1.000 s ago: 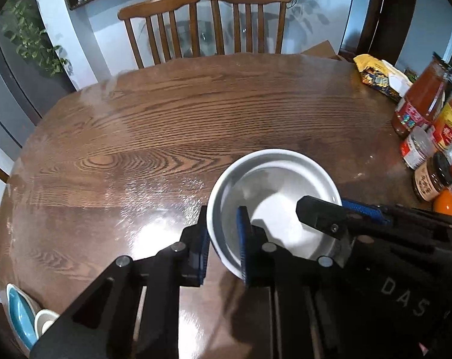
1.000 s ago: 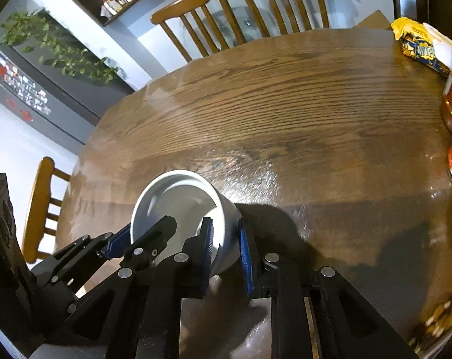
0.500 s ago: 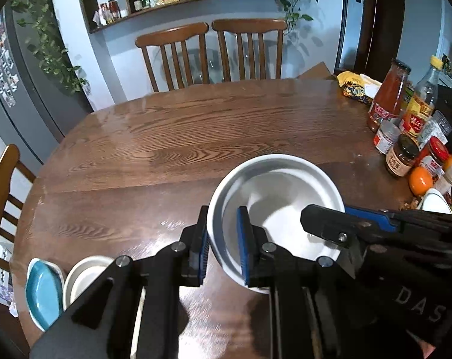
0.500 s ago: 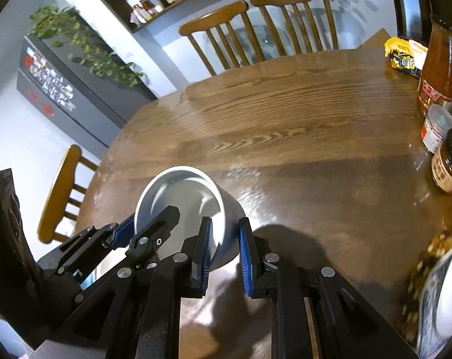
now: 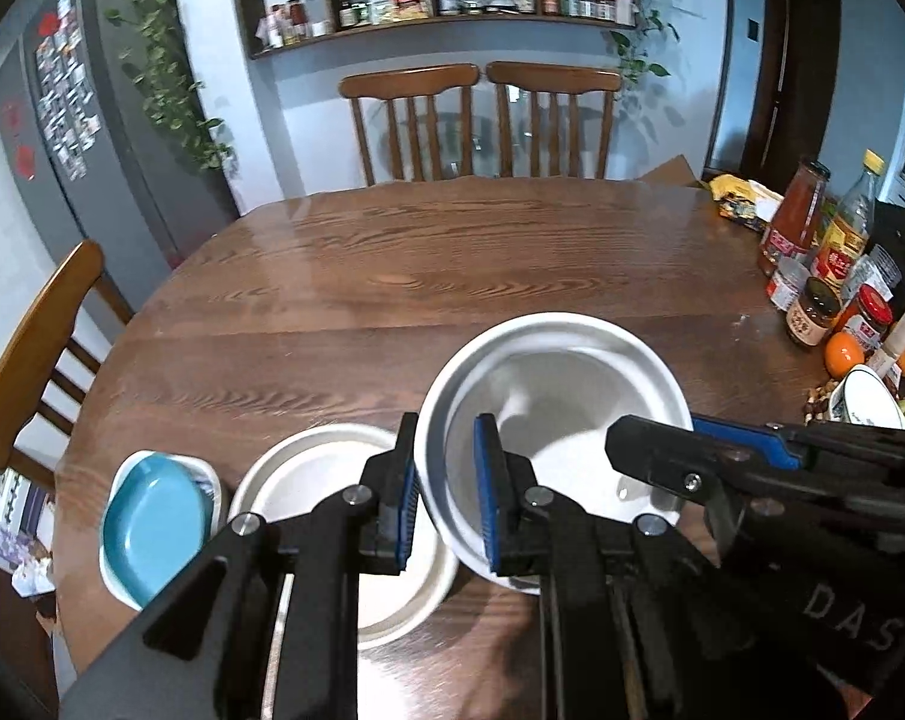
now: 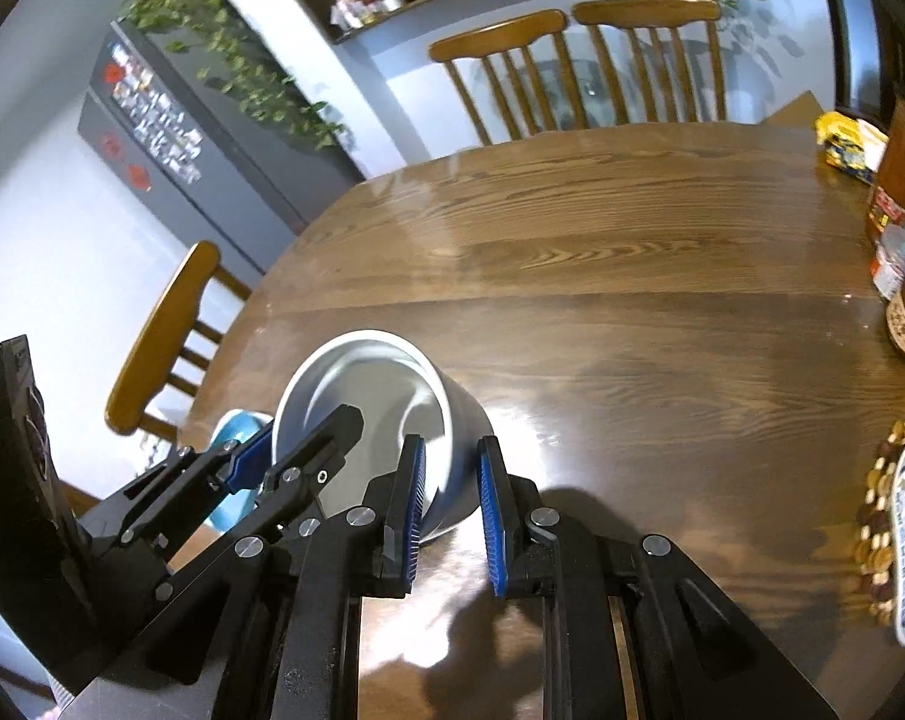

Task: Organize plates and bowls
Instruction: 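Carry the ramekin and lower it into the nested white bowls, then open the left gripper to release the ramekin and withdraw, then move the left gripper to the rim of the nested bowl stack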

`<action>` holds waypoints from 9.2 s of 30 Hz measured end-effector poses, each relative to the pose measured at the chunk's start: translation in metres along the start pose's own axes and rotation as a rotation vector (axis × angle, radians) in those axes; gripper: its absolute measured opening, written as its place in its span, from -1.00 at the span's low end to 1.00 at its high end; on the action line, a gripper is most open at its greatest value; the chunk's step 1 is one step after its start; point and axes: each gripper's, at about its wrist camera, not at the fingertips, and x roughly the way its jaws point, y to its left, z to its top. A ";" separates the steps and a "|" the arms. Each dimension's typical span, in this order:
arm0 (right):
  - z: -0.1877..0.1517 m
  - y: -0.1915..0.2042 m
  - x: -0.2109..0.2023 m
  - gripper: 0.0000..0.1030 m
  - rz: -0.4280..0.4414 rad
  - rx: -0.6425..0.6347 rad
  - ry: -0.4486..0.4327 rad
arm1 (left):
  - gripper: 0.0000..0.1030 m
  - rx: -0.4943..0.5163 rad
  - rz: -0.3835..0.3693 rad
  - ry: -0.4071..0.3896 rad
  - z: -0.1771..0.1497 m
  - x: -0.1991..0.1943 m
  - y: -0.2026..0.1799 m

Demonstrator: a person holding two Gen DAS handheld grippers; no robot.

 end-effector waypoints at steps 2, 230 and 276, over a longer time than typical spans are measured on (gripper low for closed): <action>-0.001 0.012 0.006 -0.62 0.008 -0.014 0.012 | -0.71 -0.012 0.009 0.007 -0.004 -0.001 0.011; -0.034 0.023 0.062 0.22 -0.066 0.116 0.141 | 0.81 -0.516 -0.096 0.285 -0.073 0.020 0.170; -0.027 0.017 0.118 -0.31 -0.033 0.099 0.269 | -0.47 -0.387 -0.023 0.394 -0.050 0.076 0.135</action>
